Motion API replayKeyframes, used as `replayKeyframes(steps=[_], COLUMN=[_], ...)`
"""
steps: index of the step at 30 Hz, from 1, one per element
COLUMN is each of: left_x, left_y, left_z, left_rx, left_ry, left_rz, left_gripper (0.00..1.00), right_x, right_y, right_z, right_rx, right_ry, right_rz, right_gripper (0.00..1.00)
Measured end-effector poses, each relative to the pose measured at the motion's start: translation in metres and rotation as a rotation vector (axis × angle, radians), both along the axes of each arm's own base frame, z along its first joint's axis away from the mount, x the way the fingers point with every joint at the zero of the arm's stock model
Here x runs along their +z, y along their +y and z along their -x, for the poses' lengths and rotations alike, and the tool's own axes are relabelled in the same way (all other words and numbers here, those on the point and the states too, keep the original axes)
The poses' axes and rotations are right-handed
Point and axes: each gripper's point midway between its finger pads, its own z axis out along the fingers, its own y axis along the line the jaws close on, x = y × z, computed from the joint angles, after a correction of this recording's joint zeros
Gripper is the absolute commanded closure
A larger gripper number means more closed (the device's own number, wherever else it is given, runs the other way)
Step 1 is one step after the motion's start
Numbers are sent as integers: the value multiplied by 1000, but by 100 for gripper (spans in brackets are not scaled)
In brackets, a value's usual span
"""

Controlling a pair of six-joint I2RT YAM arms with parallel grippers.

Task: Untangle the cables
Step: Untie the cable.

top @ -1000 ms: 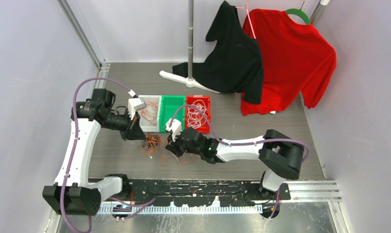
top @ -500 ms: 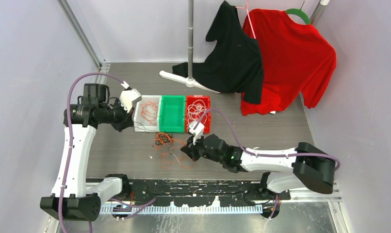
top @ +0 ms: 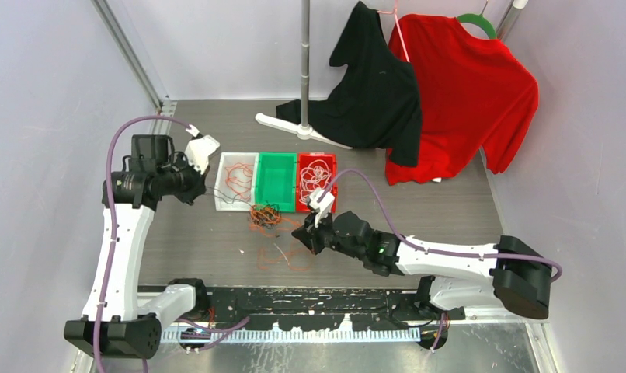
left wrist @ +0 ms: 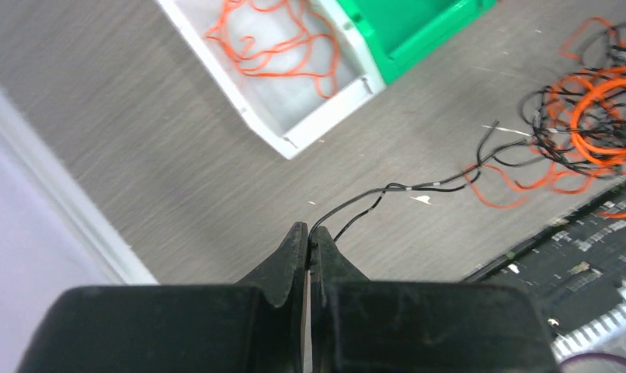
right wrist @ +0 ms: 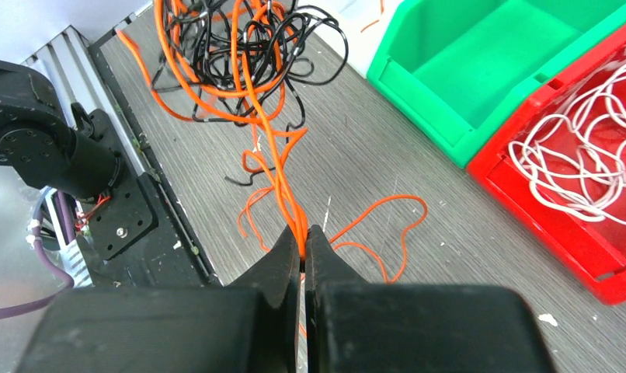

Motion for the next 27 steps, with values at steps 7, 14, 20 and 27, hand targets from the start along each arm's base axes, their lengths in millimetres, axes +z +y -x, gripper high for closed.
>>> replayKeyframes(steps=[7,14,20,27], left_x=[25,52,61,10], left_y=[33,39,32,57], left_z=[-25,-36,-32,-29], left_rx=[137,213,203,237], left_ry=[-204,-312,-314,-245], left_rz=[-132,-112,-74,-188], left_gripper=[100,100,100,100], right_x=[4,-31,-23,6], right_y=[-12,-30,-36,-46], right_z=[-4,6,9,3], right_rx=[-43,-67,-77,-101], right_ry=[4,83,91,69], right_rz=[-1,36,-5,-44], right_gripper=[97,93,99,99])
